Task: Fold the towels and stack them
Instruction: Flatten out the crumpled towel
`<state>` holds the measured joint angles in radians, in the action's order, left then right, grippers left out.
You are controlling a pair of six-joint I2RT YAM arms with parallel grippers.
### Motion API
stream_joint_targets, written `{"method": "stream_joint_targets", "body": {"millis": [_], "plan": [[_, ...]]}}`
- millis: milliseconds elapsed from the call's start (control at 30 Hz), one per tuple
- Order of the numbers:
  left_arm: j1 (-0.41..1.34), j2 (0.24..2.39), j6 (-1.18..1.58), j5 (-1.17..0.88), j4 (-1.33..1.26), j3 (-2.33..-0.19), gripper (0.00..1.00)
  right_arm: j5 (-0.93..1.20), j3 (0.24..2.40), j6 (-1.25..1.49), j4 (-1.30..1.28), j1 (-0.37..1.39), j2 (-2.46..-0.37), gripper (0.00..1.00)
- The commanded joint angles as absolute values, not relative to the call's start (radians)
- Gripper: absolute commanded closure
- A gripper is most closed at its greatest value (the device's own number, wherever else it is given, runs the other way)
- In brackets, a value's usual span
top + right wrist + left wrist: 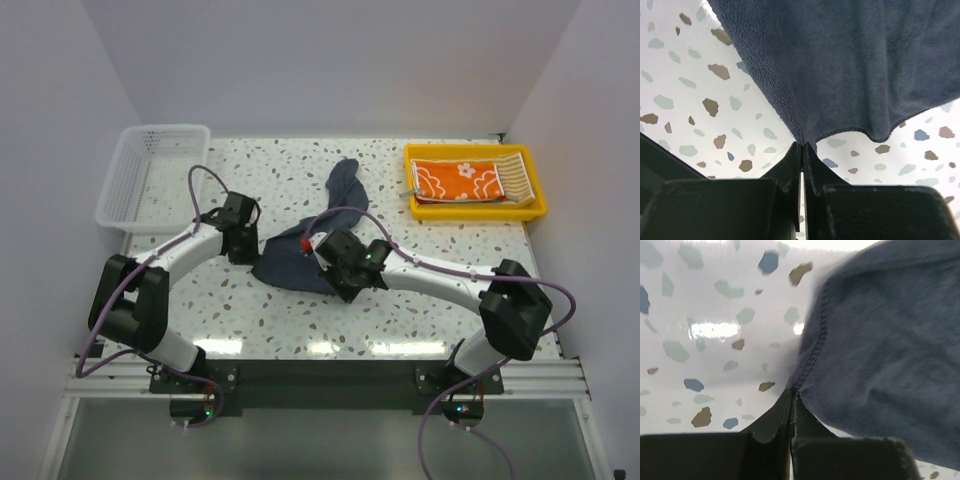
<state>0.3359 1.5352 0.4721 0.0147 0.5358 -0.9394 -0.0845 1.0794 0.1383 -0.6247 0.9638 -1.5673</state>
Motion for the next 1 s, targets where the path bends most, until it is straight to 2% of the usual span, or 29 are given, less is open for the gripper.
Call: {"method": "stream_joint_targets", "body": {"millis": [0,300,533,633,867,967], "plan": [[0.331,1.519,0.521,0.066,0.517,-0.861,1.0,-0.017,1.04,0.13,-0.598,0.966,-1.549,1.0],[0.333,1.505,0.5,0.112,0.511,-0.81,0.98,0.018,0.999,0.135,-0.568,1.0,-1.578,1.0],[0.334,1.45,0.474,0.066,0.503,-0.799,0.64,0.029,1.003,0.14,-0.555,1.002,-1.592,1.0],[0.334,1.443,0.465,0.06,0.506,-0.802,0.57,0.028,1.006,0.135,-0.56,1.003,-1.598,1.0],[0.365,1.494,0.448,0.055,0.503,-0.808,0.57,0.026,1.002,0.135,-0.555,1.003,-1.598,1.0],[0.376,1.531,0.453,0.092,0.511,-0.816,0.6,0.025,0.997,0.137,-0.555,1.003,-1.6,1.0]]}}
